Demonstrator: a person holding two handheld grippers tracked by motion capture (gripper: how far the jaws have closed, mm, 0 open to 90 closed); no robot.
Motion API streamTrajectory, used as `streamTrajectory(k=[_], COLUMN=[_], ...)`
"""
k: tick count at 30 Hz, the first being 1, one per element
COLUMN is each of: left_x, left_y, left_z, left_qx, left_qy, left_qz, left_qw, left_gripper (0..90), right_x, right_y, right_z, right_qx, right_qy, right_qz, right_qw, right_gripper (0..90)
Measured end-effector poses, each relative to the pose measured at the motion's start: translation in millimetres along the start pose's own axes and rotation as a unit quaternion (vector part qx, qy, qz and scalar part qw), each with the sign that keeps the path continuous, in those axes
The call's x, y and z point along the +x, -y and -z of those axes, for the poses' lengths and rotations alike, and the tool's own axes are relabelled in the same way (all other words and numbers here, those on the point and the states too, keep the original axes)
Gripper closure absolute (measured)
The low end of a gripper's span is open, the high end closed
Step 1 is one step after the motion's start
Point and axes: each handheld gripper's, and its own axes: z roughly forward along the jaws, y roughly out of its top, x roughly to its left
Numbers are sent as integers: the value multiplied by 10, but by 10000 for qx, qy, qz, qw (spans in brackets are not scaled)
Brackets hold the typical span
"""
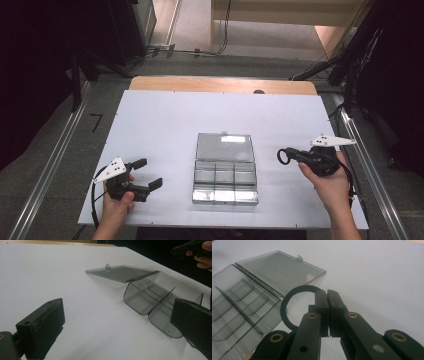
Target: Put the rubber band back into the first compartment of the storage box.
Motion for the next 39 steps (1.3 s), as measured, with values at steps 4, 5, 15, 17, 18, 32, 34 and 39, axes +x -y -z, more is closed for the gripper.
streamTrajectory(k=[4,5,15,17,18,32,34,39], left_x=[-2,-2,-10,-13,-13,-16,-16,-18], left_y=[0,1,5,4,4,5,5,5], left_z=[-3,-2,5,1,0,-3,-3,-4], left_qx=[9,9,19,21,24,27,27,30], left_qy=[6,8,-7,-11,-12,-6,-4,2], left_qz=[-27,-23,-39,-46,-54,-65,-66,-68], left_qw=[10000,10000,10000,10000,10000,10000,10000,10000], left_gripper=[1,1,1,1,1,1,1,1], right_x=[42,50,202,227,233,391,411,447], right_y=[-1,-4,-67,-70,-72,-129,-139,-168], right_z=[-46,-56,-140,-158,-168,-249,-260,-285], right_qx=[32,18,18,32,29,62,75,83], right_qy=[-74,-110,-303,-321,-357,-554,-571,-604], right_qz=[17,32,137,152,130,190,183,197], right_qw=[10000,9999,9994,9994,9993,9983,9982,9979], right_gripper=[863,863,863,863,863,863,863,863])
